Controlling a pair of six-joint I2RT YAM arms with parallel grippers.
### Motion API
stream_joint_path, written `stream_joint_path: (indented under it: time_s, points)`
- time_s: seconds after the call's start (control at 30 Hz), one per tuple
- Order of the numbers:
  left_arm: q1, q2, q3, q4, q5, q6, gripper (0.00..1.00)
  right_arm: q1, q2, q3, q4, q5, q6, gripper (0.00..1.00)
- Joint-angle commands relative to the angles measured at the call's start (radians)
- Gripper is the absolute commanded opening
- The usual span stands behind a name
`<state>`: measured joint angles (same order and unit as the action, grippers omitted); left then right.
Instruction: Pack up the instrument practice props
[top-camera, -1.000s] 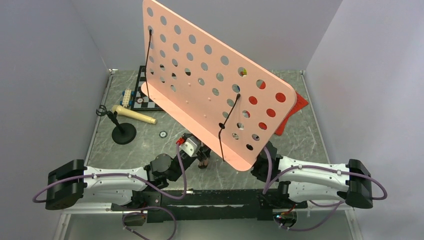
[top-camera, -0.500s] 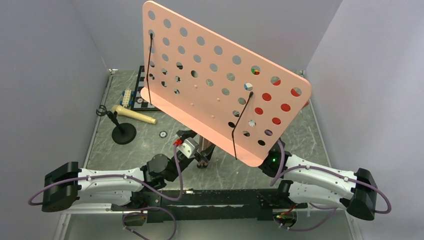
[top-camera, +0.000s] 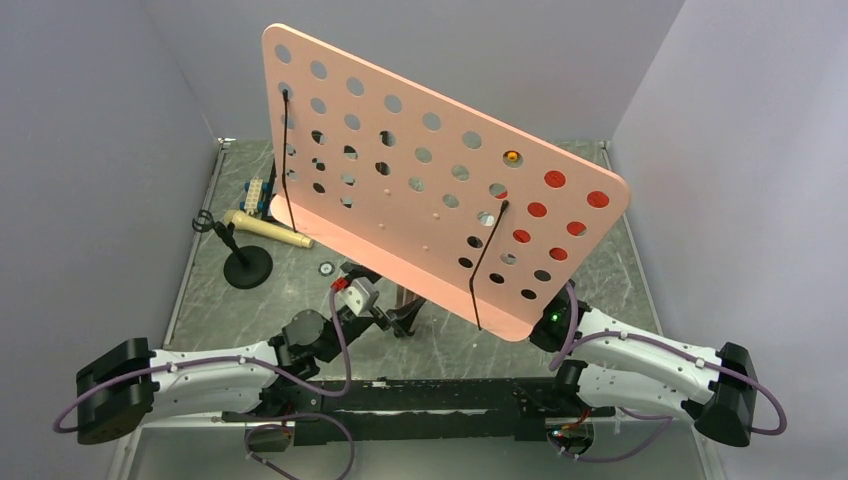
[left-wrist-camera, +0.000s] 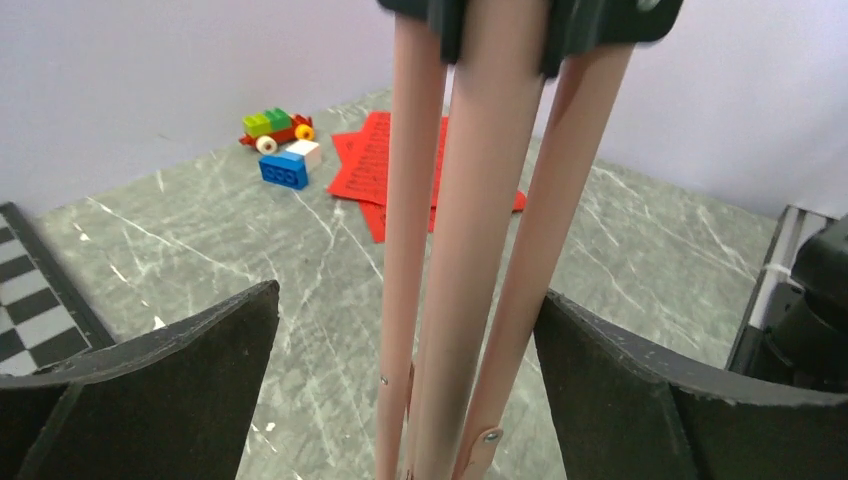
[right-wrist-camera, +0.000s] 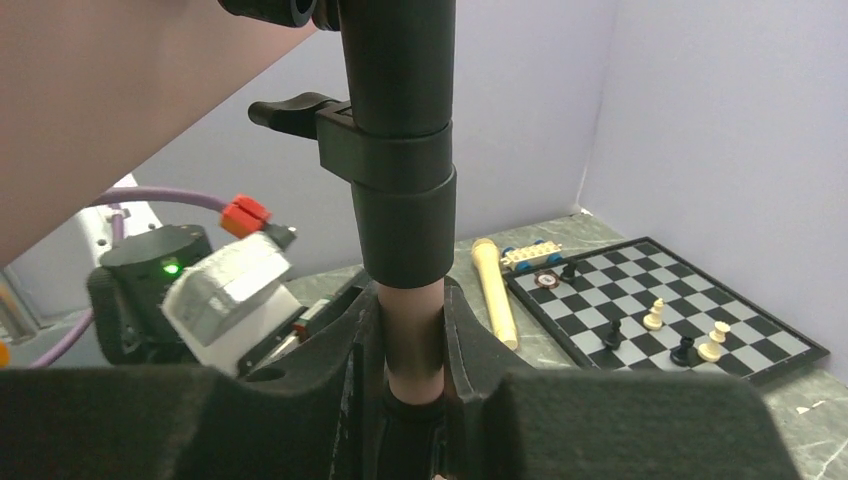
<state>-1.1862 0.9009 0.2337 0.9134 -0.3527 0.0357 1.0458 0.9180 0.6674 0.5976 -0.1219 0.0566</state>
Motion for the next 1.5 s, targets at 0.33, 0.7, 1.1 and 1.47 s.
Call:
stream_joint_path:
  time_s: [0.33, 0.7, 1.1, 1.47]
  points:
    - [0.129, 0.282, 0.046, 0.191, 0.351, -0.151, 0.59, -0.029, 0.001, 0.106, 0.005, -0.152, 0.095, 0.00]
    - [0.138, 0.131, 0.038, 0.079, 0.339, -0.182, 0.00, -0.104, 0.036, 0.213, -0.027, -0.196, 0.182, 0.00]
    - [0.071, -0.003, 0.316, -0.531, -0.033, -0.286, 0.00, -0.377, 0.261, 0.363, 0.136, -0.442, 0.684, 0.00]
    - [0.059, 0.166, 0.375, -0.642, -0.181, -0.496, 0.00, -0.573, 0.523, 0.315, 0.478, -0.661, 1.145, 0.00]
